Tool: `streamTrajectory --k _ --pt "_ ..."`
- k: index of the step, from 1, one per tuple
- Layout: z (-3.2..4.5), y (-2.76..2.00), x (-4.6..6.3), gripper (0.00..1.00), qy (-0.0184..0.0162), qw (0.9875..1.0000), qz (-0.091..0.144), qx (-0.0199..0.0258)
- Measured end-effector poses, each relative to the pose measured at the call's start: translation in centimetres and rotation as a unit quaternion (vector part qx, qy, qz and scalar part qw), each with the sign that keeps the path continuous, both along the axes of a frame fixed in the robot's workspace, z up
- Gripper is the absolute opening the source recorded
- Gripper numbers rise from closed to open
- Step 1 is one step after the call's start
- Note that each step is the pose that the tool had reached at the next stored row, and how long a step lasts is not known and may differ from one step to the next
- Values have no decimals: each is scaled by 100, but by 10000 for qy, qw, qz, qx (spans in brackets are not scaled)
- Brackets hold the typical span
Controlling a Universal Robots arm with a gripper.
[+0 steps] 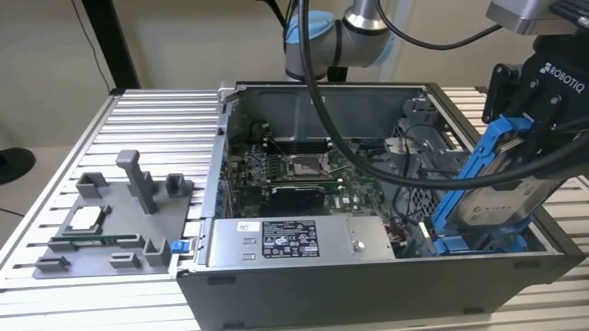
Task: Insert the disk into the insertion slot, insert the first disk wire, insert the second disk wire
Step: 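Insert the disk into the insertion slot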
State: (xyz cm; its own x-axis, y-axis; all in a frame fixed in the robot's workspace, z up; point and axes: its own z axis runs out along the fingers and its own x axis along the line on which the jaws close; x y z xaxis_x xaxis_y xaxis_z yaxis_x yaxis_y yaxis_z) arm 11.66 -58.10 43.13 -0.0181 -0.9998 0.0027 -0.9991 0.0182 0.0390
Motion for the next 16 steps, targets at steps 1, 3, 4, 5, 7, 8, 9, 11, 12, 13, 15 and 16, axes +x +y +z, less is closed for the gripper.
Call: streamTrajectory --k 1,3,4,5,7,8,9,11,12,13,15,16 --pt "-13 0 0 0 0 10000 0 2" --pt "-35 2 0 0 0 10000 0 6" --pt "-45 5 0 0 0 10000 0 9" --pt "-54 10 0 0 0 10000 0 14" --pt "-66 21 0 0 0 10000 0 28" --pt "-73 24 0 0 0 10000 0 39" --pt "-79 27 0 0 0 10000 0 51" --pt "-87 28 6 0 0 10000 0 68" --pt "-94 28 11 0 0 10000 0 76" --pt "-101 29 14 0 0 10000 0 84" --pt "-116 29 18 0 0 10000 0 99" --pt "-124 29 20 0 0 9999 0 108"
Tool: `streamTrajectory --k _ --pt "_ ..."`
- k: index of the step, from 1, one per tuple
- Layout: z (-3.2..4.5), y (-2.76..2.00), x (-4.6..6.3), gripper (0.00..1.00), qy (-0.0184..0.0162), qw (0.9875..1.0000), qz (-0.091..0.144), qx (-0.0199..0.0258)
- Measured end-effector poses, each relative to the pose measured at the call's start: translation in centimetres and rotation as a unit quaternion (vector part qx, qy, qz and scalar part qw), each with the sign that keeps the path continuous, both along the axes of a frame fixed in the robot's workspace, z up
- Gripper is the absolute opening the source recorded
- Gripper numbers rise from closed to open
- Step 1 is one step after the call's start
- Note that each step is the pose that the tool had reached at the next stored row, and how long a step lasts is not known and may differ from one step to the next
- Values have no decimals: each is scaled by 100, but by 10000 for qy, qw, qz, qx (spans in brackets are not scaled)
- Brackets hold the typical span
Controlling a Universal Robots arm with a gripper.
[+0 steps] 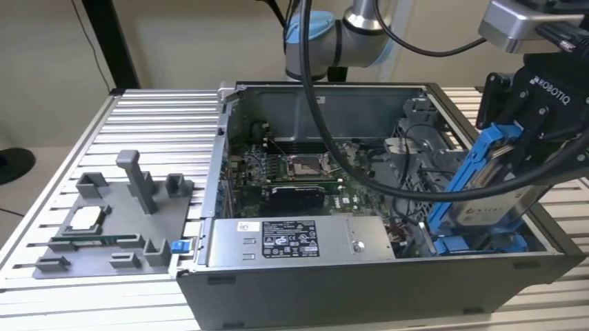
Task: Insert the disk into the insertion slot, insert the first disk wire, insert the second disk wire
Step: 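Insert the disk into the insertion slot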
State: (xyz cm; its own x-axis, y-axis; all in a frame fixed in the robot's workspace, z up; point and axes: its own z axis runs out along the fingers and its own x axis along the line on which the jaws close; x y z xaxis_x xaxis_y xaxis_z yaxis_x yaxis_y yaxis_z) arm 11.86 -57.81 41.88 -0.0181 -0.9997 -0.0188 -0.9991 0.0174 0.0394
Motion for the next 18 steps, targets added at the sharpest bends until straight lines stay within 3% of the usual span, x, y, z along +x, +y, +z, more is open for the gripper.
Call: streamTrajectory --k 12,18 --pt "-119 0 35 0 0 10000 0 89" --pt "-215 0 35 0 0 9999 0 119"
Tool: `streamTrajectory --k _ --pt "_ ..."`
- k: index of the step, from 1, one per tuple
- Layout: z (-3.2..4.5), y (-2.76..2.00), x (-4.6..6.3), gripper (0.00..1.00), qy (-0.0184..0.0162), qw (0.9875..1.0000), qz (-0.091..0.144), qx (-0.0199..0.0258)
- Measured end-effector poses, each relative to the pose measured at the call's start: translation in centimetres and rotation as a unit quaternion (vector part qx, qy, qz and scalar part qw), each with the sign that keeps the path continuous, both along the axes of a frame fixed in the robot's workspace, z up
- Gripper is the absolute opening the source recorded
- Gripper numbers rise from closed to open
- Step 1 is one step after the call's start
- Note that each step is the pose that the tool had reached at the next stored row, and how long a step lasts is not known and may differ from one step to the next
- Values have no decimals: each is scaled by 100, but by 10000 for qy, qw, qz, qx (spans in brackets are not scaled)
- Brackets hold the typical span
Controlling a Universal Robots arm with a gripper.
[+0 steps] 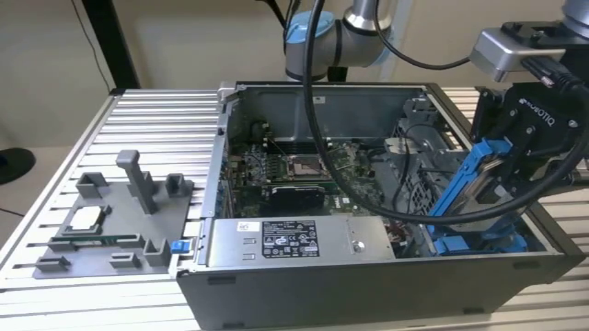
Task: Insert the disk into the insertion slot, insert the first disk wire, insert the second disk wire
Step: 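Insert the disk into the insertion slot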
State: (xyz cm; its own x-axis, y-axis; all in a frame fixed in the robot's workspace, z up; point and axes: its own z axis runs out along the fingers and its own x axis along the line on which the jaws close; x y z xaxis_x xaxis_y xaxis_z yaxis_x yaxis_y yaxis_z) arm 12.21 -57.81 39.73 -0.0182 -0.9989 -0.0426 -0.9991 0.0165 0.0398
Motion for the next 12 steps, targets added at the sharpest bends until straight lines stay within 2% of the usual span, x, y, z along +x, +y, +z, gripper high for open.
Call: streamTrajectory --k 12 --pt "-198 0 0 0 0 10000 0 12"
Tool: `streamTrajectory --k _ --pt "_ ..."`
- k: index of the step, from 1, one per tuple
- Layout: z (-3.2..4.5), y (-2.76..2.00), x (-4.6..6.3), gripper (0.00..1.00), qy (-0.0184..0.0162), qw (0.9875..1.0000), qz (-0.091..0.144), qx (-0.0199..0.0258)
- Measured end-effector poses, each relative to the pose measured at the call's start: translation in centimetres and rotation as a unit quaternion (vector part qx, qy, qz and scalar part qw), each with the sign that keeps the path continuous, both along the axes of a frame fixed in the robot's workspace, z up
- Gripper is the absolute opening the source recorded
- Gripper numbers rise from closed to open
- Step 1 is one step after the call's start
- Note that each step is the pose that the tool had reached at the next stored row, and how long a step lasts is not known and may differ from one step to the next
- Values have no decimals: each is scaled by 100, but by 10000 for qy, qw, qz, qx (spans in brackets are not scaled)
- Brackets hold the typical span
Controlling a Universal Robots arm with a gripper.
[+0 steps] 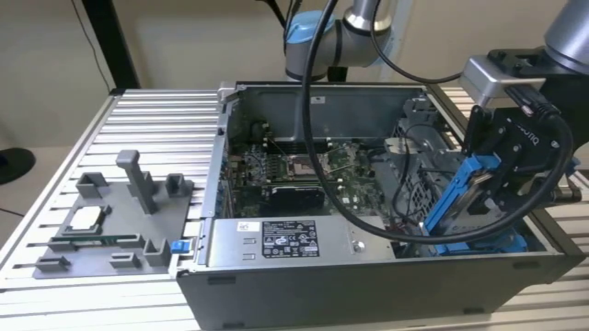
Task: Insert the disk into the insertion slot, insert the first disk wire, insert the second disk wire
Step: 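Insert the disk into the insertion slot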
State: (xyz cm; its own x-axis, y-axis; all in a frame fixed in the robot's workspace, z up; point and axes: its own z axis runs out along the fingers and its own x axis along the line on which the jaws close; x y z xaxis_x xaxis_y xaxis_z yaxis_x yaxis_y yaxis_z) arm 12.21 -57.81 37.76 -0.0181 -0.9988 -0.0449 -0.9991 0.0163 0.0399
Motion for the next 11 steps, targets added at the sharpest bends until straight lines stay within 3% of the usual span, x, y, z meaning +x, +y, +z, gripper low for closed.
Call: streamTrajectory --k 4,5,11 --pt "-2 -1 0 0 0 10000 0 1" --pt "-4 0 1 100 -2 10000 1 3" --pt "5 0 0 100 0 10000 0 2"
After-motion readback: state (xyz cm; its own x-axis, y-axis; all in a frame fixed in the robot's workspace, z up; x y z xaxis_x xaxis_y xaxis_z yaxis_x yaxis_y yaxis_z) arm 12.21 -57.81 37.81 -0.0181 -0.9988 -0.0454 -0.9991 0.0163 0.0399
